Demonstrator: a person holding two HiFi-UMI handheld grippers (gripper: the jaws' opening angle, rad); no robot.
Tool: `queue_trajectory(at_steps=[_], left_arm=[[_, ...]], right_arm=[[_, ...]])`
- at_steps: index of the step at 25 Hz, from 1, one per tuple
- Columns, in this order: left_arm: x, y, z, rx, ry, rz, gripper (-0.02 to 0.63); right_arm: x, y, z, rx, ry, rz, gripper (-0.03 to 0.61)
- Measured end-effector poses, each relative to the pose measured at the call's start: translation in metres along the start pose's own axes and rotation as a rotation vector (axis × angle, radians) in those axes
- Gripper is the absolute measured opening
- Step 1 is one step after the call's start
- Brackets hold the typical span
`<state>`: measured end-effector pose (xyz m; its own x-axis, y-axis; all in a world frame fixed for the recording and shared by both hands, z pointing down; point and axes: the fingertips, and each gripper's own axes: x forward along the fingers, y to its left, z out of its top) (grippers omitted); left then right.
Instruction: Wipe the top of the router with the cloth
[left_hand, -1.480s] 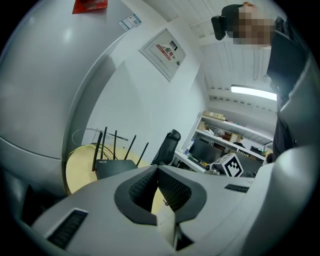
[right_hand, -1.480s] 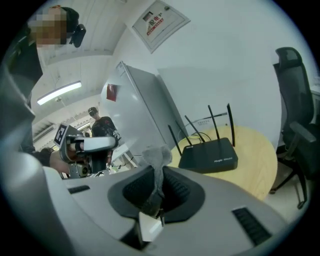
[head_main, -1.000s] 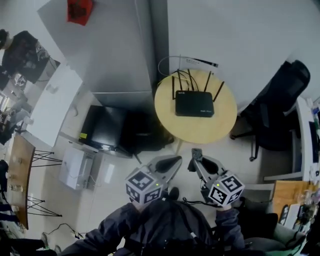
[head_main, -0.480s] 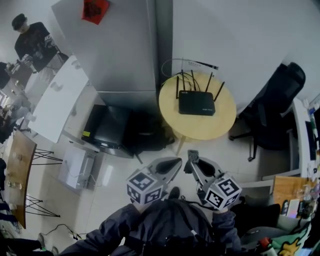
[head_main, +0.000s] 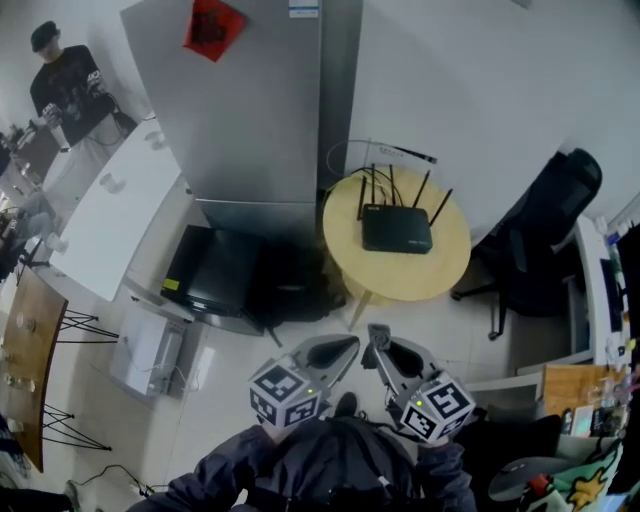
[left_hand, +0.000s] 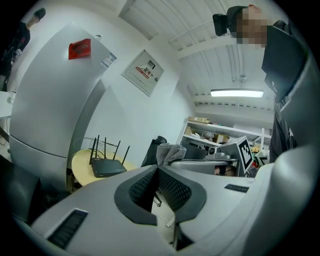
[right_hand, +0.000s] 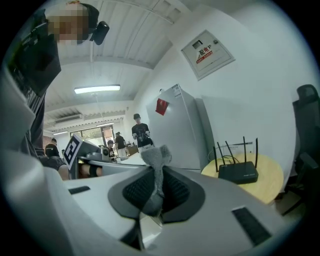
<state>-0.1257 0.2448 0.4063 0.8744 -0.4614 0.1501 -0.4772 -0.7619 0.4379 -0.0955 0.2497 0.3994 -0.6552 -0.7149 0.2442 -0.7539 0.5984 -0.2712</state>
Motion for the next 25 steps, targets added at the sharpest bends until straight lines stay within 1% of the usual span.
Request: queue_trajectory(at_steps=[10, 16, 25], left_arm=[[-0.018, 0.013, 0.000, -0.002, 0.008, -0.026, -0.006], [-0.018, 0.019, 0.000, -0.003, 0.010, -0.039, -0.006], [-0.014, 0.021, 0.000, -0.004, 0.009, -0.041, -0.006]], right_arm=[[0.009, 0.018, -0.004, 0.000, 0.003, -0.026, 0.067], [0.010, 0.016, -0.004, 0.007, -0.002, -0.049, 0.067], [0.011, 0.012, -0.004, 0.010, -0.008, -0.056, 0.067]])
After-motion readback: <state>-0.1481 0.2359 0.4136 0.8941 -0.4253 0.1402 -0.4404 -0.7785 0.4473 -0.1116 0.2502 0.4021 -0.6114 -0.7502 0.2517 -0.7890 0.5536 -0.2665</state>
